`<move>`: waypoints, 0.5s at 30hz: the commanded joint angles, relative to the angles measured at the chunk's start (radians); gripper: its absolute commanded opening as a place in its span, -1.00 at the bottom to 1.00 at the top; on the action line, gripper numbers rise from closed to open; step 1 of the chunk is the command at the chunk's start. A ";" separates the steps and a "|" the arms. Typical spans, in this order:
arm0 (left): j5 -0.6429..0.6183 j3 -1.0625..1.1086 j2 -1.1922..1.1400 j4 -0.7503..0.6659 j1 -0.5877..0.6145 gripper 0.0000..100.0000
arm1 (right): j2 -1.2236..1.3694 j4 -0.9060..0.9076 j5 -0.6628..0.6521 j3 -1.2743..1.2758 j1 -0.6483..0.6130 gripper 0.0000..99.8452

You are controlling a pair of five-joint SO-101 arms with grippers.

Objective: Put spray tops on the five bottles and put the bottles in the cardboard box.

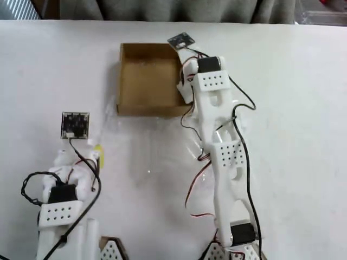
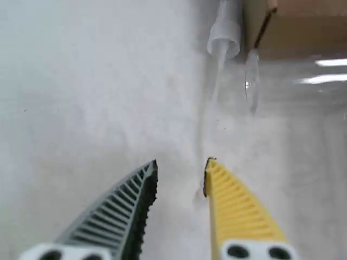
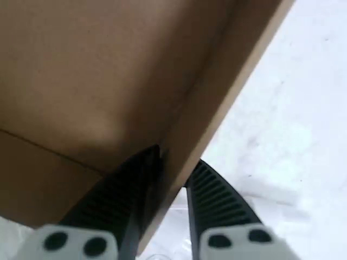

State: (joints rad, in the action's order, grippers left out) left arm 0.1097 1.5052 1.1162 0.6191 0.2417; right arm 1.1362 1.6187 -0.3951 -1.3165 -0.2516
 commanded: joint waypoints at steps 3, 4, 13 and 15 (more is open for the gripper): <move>-0.008 -0.006 0.019 -0.028 -0.008 -0.68 | -0.101 0.096 -0.037 -0.034 0.022 -0.97; -0.008 -0.006 0.019 -0.028 -0.008 -0.68 | -0.104 0.097 -0.037 -0.032 0.028 -0.97; -0.008 -0.006 0.019 -0.031 -0.008 -0.68 | -0.102 0.107 0.049 -0.018 0.097 -0.97; -0.008 -0.006 0.019 -0.031 -0.008 -0.68 | -0.108 0.108 0.074 0.018 0.104 -0.97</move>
State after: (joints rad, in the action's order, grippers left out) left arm 0.1097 1.5052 1.1162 0.6191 0.2417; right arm 1.1101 1.6893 -0.3552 -1.3165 -0.1734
